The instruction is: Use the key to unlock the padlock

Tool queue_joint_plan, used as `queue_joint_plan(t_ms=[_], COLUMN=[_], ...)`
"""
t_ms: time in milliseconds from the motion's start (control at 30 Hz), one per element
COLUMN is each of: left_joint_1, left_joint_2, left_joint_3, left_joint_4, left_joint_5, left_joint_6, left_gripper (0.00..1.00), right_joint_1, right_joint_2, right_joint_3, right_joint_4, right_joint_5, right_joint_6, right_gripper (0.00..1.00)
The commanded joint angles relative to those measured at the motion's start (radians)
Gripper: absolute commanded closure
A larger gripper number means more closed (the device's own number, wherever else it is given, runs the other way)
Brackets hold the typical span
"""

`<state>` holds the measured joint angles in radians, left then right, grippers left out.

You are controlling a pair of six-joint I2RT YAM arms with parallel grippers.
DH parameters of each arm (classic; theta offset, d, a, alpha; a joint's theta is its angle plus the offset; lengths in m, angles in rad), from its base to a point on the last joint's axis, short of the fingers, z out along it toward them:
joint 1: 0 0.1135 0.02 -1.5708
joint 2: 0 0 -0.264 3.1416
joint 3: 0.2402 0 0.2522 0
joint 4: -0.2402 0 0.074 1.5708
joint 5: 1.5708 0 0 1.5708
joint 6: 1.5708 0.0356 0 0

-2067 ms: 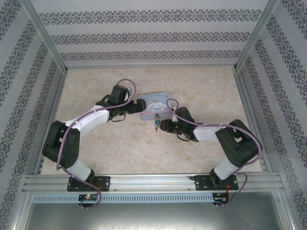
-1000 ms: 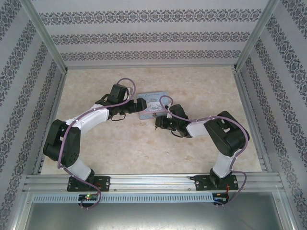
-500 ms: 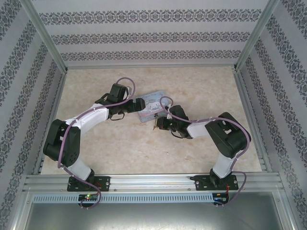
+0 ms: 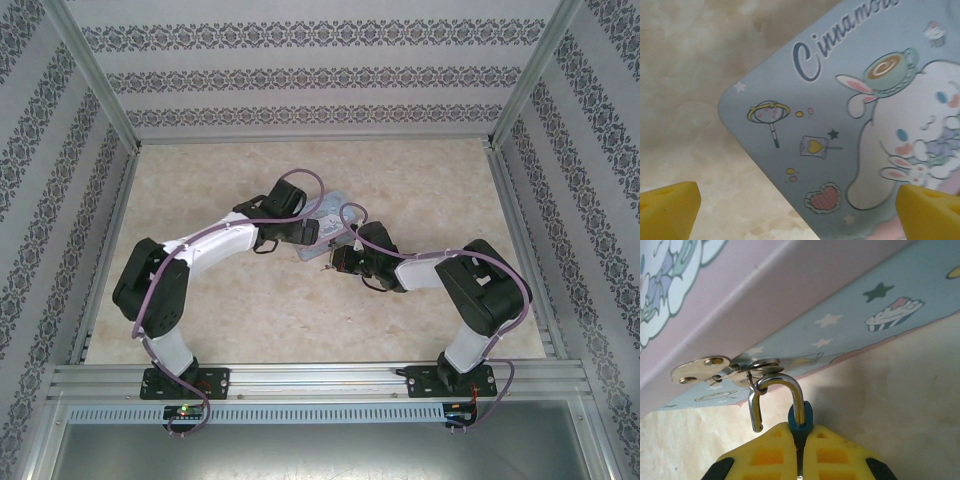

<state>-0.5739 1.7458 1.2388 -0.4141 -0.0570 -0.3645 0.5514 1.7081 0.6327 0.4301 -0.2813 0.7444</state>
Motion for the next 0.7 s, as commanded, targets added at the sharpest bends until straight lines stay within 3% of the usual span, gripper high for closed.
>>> queue_joint_plan(t_ms=[0,667], left_joint_1=[-0.02,-0.044], left_joint_2=[0.034,0.069], left_joint_3=[0.028,-0.072], left_joint_4=[-0.073,-0.013], left_joint_5=[-0.1,-0.097], left_joint_6=[0.049,0.041], left_gripper=[0.0,0.0], right_joint_1=[-0.011,-0.011], right_joint_2=[-0.018,-0.008], right_joint_3=[-0.018,-0.021], right_joint_4=[-0.032,0.092], right_joint_5=[0.028,0.059], right_joint_6=[0.035,0.283], right_gripper=[1.0,1.0])
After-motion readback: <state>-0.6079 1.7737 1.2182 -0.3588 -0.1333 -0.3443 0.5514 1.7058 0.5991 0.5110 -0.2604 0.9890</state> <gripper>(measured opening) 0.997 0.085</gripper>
